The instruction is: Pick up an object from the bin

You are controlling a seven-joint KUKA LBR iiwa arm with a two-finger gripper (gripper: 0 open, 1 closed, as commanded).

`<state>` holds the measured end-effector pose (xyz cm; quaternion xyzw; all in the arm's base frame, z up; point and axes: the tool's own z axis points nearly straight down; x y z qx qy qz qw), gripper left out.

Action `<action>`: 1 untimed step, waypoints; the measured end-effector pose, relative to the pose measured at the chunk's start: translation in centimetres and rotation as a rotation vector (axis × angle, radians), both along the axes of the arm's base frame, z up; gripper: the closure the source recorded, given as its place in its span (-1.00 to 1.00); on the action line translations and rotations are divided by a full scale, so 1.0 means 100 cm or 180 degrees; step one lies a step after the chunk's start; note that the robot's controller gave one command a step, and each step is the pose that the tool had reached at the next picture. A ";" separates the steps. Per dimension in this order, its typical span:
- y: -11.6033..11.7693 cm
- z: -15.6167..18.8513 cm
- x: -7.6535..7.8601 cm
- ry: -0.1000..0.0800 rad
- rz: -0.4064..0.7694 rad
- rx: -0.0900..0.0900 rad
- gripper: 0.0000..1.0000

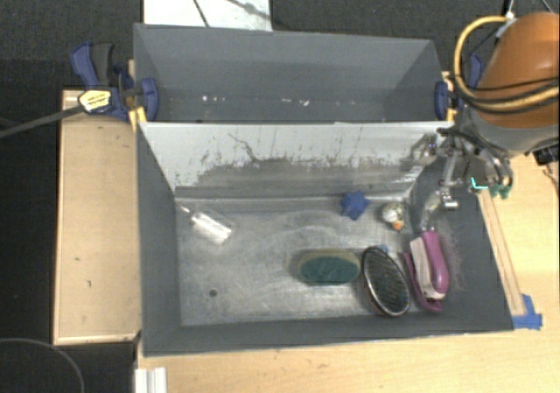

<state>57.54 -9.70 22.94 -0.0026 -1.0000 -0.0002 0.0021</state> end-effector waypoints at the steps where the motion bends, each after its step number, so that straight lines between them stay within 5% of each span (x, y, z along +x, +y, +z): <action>1: 0.007 -0.148 -0.018 -0.0008 0.0402 0.0003 -1.00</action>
Offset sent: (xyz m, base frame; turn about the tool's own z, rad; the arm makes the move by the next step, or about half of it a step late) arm -0.0174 0.0069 -0.1442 -0.1280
